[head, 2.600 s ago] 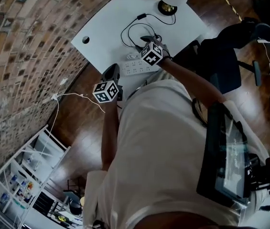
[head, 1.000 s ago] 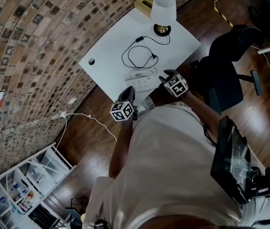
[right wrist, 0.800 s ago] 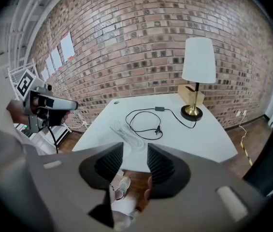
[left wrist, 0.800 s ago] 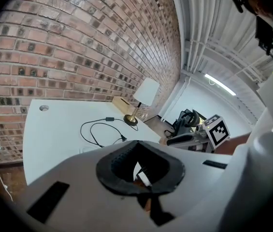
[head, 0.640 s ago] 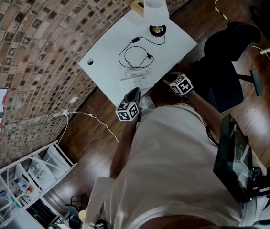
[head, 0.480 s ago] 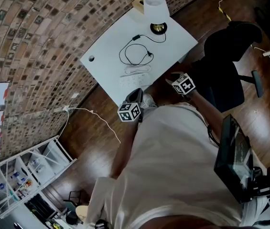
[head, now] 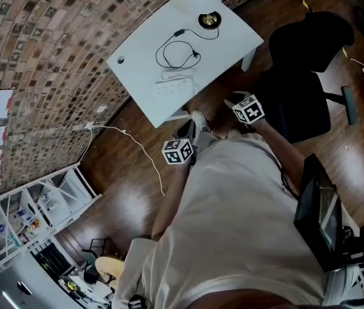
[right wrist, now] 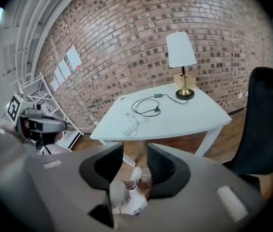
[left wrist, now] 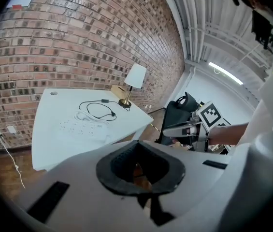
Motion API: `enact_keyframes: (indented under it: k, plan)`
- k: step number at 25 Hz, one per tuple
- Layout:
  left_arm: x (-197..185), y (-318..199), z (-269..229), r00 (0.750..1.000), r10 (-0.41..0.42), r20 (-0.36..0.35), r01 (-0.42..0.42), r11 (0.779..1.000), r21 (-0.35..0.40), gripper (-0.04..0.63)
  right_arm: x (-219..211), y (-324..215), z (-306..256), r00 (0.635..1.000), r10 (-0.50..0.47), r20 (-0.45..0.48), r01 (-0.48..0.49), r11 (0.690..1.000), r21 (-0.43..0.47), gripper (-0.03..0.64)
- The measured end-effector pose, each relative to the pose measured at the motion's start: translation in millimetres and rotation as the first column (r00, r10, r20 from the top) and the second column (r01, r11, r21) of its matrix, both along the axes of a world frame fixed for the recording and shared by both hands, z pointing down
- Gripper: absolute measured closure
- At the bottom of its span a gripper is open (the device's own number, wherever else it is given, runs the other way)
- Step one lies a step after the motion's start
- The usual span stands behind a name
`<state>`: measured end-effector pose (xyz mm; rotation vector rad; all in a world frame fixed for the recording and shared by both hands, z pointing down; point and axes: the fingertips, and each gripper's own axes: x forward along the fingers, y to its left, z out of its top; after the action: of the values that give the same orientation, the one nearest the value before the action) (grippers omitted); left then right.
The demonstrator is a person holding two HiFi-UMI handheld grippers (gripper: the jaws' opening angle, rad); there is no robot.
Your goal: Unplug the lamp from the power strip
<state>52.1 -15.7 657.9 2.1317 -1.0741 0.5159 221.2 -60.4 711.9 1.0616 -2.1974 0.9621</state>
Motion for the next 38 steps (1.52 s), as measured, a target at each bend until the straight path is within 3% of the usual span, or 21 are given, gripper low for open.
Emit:
enact_keyframes:
  k: [3,9,14,19,23,28,33,38]
  plan:
    - [18.2,22.7,7.9,0.999,0.029,0.014,-0.029,1.0,-0.011,0.592,26.1,14.3,8.3,0.998,0.054,-0.021,-0.054,0.999,0.006,0.474]
    - [20.7,73.4,5.5,0.996,0.068,0.053,-0.066,0.997,-0.04,0.592,46.9,83.3,35.2,0.994,0.105,-0.021,-0.107,0.99,-0.089,0.474]
    - [22.3,100.5,13.4,0.994,0.085,0.062,-0.081,0.994,-0.07,0.592,41.0,104.4,30.8,0.99,0.139,0.007,-0.139,0.989,-0.053,0.496]
    - [30.0,113.8,21.3,0.994,0.104,0.035,-0.101,0.992,-0.074,0.592,11.5,111.4,21.0,0.995,0.088,0.044,-0.089,0.996,0.016,0.497]
    - [23.1,116.0,16.7,0.999,0.043,-0.007,-0.043,0.998,-0.047,0.592,0.4,116.1,12.4,1.0,0.016,0.007,-0.016,0.999,0.044,0.497]
    - [-35.4,117.3,5.0,0.996,-0.067,-0.05,0.066,0.997,-0.033,0.592,-48.4,105.0,-16.5,0.992,-0.1,0.079,0.093,0.991,0.092,0.497]
    - [-119.9,153.2,11.0,0.97,-0.226,-0.088,0.22,0.973,-0.075,0.592,-139.7,111.7,-47.9,0.956,-0.252,0.151,0.228,0.961,0.157,0.506]
    - [-198.9,184.2,7.2,0.95,-0.3,-0.083,0.294,0.953,-0.075,0.592,-233.4,141.2,-59.1,0.92,-0.339,0.198,0.305,0.935,0.18,0.511]
